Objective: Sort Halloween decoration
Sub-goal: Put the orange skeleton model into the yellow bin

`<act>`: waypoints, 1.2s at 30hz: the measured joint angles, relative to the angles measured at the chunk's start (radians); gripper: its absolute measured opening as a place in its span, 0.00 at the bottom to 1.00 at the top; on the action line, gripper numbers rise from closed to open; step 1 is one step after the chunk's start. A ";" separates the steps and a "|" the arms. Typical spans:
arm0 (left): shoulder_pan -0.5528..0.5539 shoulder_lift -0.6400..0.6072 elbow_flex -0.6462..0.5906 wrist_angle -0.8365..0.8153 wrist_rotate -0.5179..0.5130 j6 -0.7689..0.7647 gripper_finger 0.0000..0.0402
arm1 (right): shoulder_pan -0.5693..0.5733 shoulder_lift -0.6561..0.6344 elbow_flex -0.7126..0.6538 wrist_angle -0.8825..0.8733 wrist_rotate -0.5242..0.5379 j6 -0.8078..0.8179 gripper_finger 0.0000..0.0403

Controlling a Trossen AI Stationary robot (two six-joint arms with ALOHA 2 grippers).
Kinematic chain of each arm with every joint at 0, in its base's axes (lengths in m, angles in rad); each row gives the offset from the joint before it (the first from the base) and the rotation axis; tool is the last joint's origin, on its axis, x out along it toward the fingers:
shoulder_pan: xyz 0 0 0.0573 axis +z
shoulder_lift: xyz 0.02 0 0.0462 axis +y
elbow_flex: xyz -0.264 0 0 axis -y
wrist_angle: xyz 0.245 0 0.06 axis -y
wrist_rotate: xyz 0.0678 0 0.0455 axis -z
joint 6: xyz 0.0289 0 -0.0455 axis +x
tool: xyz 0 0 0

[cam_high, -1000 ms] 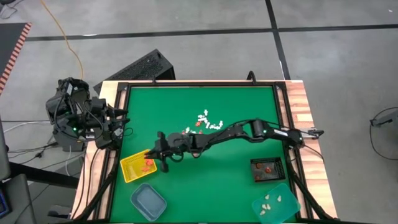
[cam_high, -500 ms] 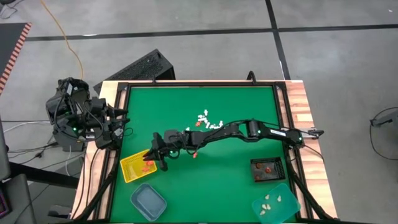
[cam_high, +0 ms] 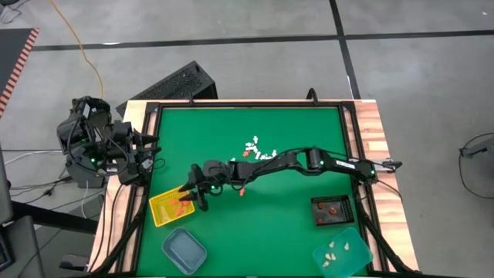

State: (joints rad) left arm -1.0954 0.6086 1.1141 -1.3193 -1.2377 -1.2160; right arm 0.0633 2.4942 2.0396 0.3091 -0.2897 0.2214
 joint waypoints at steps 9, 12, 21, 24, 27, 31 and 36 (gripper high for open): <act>0.000 0.000 0.000 0.000 0.000 0.026 0.56 | -0.099 -0.213 0.001 -0.569 0.005 -0.171 0.35; 0.000 0.000 0.000 0.000 0.000 0.026 0.56 | -0.133 -0.292 0.001 -0.846 0.046 -0.305 0.33; 0.000 0.000 0.000 0.000 0.000 0.027 0.56 | -0.223 -0.383 0.001 -1.427 0.257 -0.579 0.33; 0.000 0.000 0.000 -0.004 0.000 0.027 0.56 | -0.252 -0.362 0.000 -1.480 0.259 -0.626 0.33; 0.000 0.000 0.000 -0.007 0.000 0.026 0.56 | -0.266 -0.341 -0.007 -1.469 0.268 -0.696 0.33; 0.000 0.000 0.000 -0.008 0.002 0.026 0.56 | -0.252 -0.310 -0.013 -1.410 0.268 -0.779 0.33; 0.000 0.000 0.000 -0.010 0.007 0.029 0.56 | -0.232 -0.249 -0.016 -1.392 0.290 -0.857 0.33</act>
State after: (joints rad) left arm -1.0954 0.6086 1.1141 -1.3291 -1.2308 -1.1866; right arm -0.1688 2.2453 2.0232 -1.0827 0.0002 -0.6351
